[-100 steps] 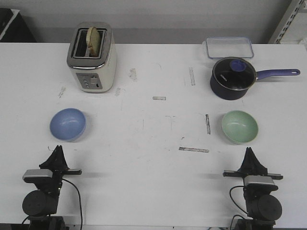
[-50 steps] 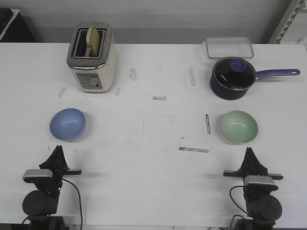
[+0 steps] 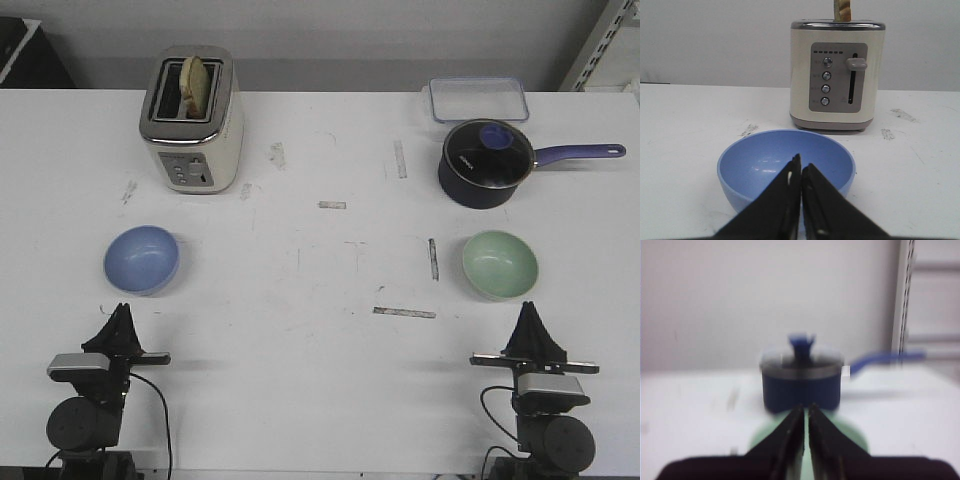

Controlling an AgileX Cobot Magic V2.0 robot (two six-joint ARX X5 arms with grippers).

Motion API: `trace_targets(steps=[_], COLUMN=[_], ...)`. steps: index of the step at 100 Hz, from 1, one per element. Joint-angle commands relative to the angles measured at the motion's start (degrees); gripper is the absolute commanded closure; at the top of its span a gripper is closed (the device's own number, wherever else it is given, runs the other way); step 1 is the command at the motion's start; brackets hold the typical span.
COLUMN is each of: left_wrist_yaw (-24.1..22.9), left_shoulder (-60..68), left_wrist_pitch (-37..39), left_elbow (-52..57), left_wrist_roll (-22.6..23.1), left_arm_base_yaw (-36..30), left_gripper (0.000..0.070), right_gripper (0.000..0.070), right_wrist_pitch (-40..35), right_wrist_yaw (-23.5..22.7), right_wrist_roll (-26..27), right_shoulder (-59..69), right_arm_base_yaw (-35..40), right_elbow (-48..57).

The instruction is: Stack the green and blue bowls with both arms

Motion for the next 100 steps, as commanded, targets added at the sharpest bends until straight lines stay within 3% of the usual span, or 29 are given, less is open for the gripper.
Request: trace_targets(steps=[1,15,39,45,57,63,79,100], left_wrist_yaw=[0.0,0.0,0.0,0.0,0.0,0.0,0.0,0.0], left_shoulder=[-0.1,-0.1,-0.1,-0.1,-0.1,-0.1,-0.1,-0.1], left_wrist_pitch=[0.7,0.7,0.7,0.7,0.6,0.6,0.2,0.3], left_elbow=[-1.2,-1.2,-1.2,-1.2,-1.2,-1.2,-1.2,-1.2], left_wrist_roll=[0.1,0.1,0.1,0.1,0.1,0.1,0.1,0.1], left_arm_base_yaw=[0.1,0.1,0.1,0.1,0.1,0.1,0.1,0.1], left_gripper=[0.0698,0.0698,0.0698,0.0698,0.0698,0.0698,0.0698,0.0698], right_gripper=[0.0696,0.0696,0.0682,0.0587,0.0238,0.0147,0.013,0.0133], right_wrist_pitch=[1.6,-5.7,-28.2,-35.0,-44.2,-47.0,-50.7,-52.0], right_wrist_yaw=[0.8,1.6,1.6,1.4,1.2,0.3,-6.4,-6.8], right_wrist_roll=[0.8,0.1,-1.6,-1.6,-1.9,-3.0,-6.4,-9.7], right_shoulder=[1.0,8.8,34.4,41.5,52.8,57.5,67.1,76.9], right_arm_base_yaw=[0.0,0.0,-0.9,-2.1,-5.8,-8.0,-12.9,-16.0], right_elbow=[4.5,16.8,43.5,50.0,58.4,60.6,61.4,61.4])
